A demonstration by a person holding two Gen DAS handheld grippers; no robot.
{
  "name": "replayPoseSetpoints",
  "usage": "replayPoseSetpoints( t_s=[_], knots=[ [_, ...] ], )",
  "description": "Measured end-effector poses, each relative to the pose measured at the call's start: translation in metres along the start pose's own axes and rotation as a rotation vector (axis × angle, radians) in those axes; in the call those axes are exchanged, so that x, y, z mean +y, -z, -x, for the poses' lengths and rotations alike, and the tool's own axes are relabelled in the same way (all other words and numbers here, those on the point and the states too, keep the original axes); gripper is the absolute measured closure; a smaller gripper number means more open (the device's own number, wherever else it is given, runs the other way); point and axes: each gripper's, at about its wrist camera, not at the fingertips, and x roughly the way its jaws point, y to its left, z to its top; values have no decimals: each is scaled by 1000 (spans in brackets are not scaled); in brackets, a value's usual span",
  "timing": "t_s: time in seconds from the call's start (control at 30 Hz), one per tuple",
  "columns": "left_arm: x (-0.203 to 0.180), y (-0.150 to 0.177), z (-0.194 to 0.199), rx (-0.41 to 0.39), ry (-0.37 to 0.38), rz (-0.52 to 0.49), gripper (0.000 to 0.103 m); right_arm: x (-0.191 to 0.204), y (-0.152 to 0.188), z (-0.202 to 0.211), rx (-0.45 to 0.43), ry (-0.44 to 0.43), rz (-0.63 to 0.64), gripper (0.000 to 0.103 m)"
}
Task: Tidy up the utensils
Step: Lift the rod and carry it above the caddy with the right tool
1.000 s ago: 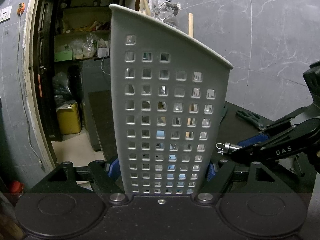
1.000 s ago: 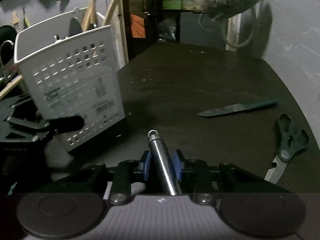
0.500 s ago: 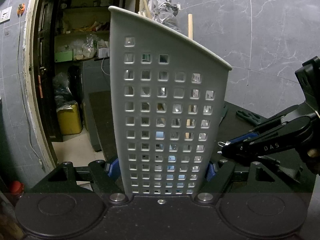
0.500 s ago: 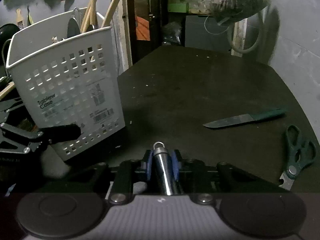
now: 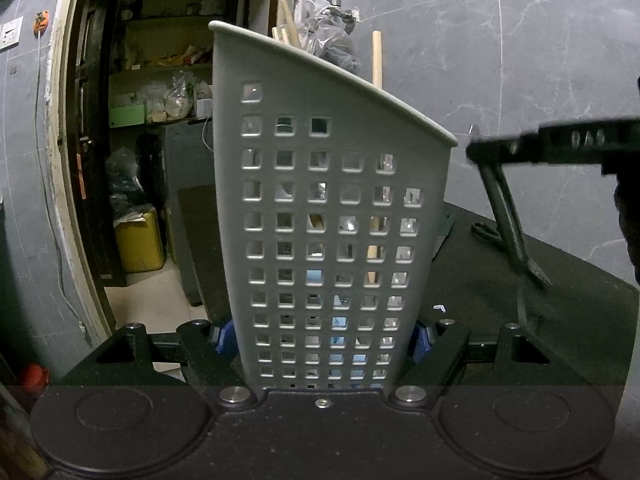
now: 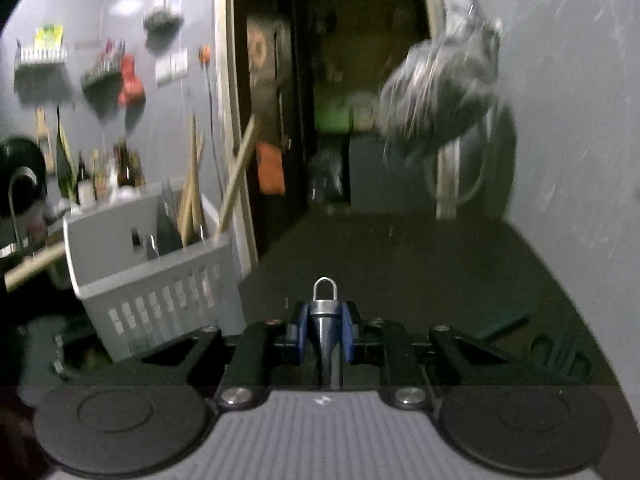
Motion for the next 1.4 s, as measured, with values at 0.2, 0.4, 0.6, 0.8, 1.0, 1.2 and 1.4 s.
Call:
replayPoseSetpoints(
  t_s=[0.2, 0.4, 0.6, 0.8, 1.0, 1.2, 1.4],
  knots=[
    [0, 0, 0, 0, 0, -1, 24, 0, -6, 10, -138, 12, -6, 83],
    [-1, -1, 1, 2, -1, 1, 24, 11, 3, 15, -195, 31, 26, 83],
    [-1, -2, 2, 0, -1, 1, 24, 19, 10, 19, -201, 40, 50, 83],
    [-1, -2, 2, 1, -1, 1, 24, 18, 8, 25, -233, 42, 47, 83],
    [0, -2, 2, 0, 0, 0, 24, 25, -4, 37, -283, 40, 68, 83],
    [-1, -2, 3, 0, 1, -1, 24, 44, -32, 52, -393, 5, 132, 83],
    [-2, -2, 3, -1, 2, 1, 24, 69, -63, 62, -493, -34, 226, 83]
  ],
)
